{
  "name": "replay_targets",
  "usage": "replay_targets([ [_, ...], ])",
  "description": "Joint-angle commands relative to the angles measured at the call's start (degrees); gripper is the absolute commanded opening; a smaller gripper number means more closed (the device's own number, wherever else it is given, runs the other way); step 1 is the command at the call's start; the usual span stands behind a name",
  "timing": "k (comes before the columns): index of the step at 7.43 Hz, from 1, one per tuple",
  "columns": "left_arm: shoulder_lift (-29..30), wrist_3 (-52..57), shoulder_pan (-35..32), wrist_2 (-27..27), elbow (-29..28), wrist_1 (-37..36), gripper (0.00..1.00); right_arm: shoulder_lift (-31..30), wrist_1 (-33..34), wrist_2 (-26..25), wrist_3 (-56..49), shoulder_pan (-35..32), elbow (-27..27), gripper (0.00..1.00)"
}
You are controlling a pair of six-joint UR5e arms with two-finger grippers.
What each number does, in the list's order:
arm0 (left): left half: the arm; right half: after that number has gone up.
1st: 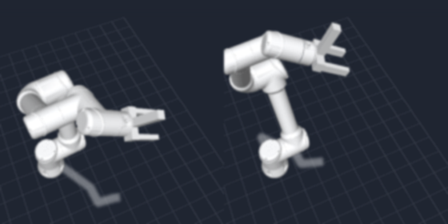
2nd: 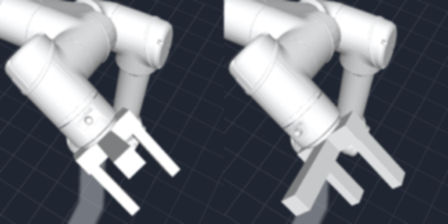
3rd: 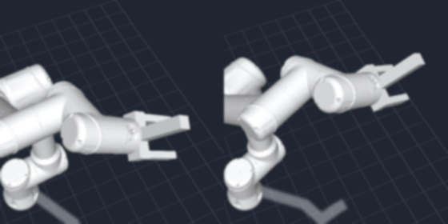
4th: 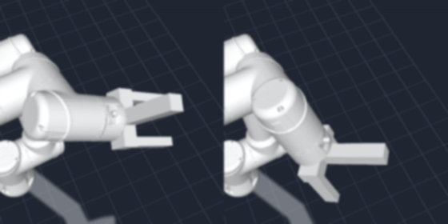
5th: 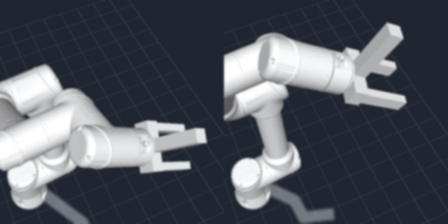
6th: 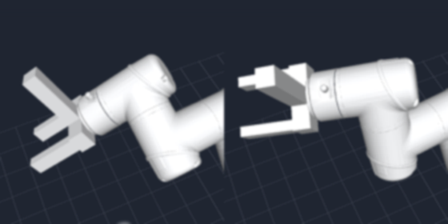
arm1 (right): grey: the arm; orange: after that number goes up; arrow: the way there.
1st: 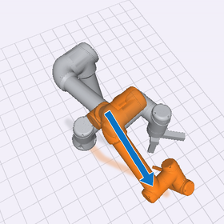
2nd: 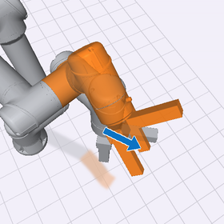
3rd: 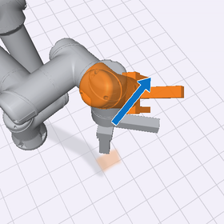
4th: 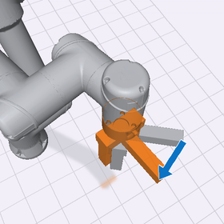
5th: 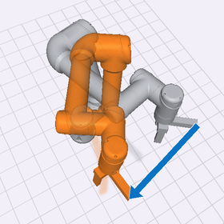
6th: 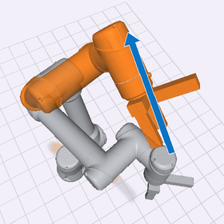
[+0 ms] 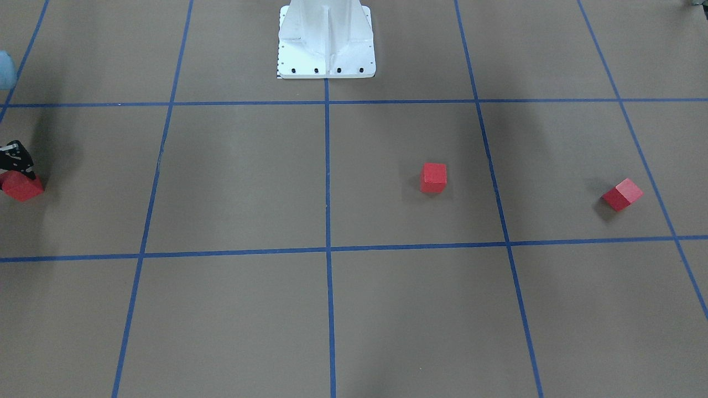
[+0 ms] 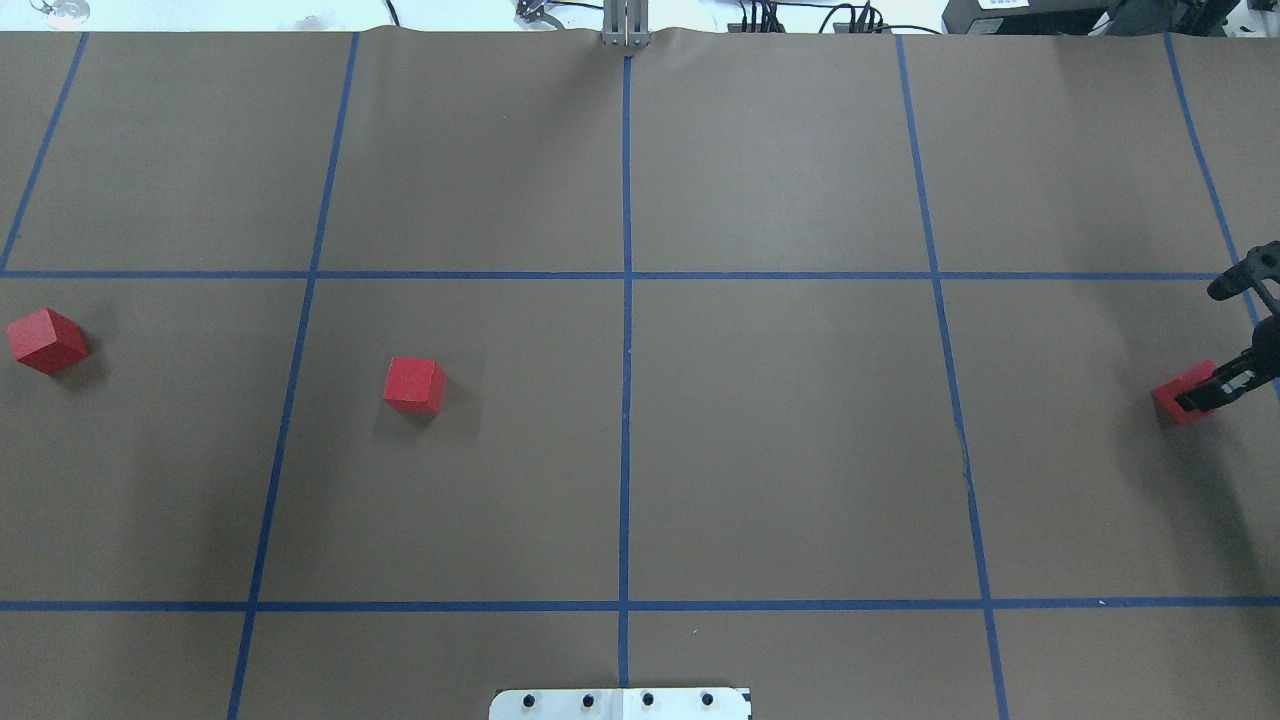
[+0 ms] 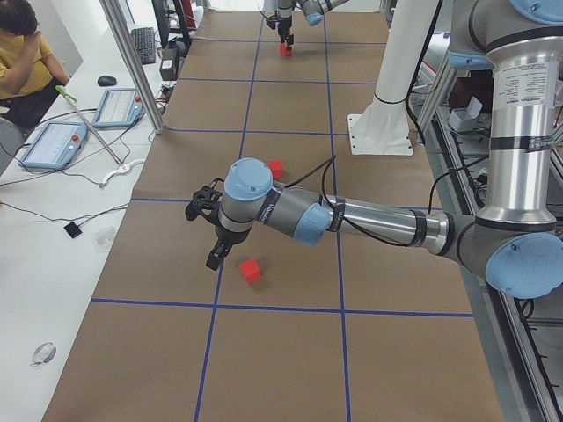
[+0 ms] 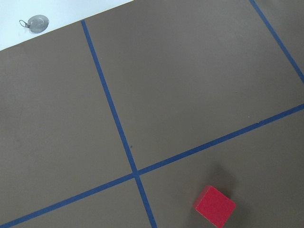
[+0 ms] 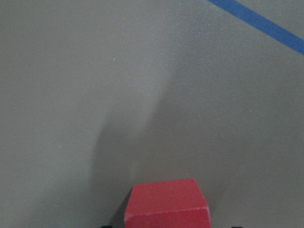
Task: Form red blocks into L shape at center
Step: 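Reach the right gripper to the outermost red cube and grasp it, then lift the red cube with the right gripper and carry it to the table centre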
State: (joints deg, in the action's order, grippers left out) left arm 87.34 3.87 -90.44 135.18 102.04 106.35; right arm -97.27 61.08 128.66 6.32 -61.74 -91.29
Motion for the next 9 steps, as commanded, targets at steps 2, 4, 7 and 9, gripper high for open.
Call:
replay_targets([
  [2, 0.02, -0.09, 0.00, 0.00, 0.00, 0.00, 1.00, 2.51, 3.14, 0.36, 5.50, -0.05, -5.45, 0.00],
  [4, -0.06, -0.09, 0.00, 0.00, 0.09, 0.00, 1.00, 11.01, 7.19, 0.53, 22.68, 0.74, -8.19, 0.00],
  [7, 0.03, -0.26, 0.00, 0.00, 0.00, 0.00, 1.00, 26.72, 16.82, -0.43, 43.89, 10.38, -8.46, 0.00],
  [9, 0.03, -0.26, 0.00, 0.00, 0.00, 0.00, 1.00, 39.03, 28.95, -6.54, 51.91, 18.89, -8.38, 0.04],
])
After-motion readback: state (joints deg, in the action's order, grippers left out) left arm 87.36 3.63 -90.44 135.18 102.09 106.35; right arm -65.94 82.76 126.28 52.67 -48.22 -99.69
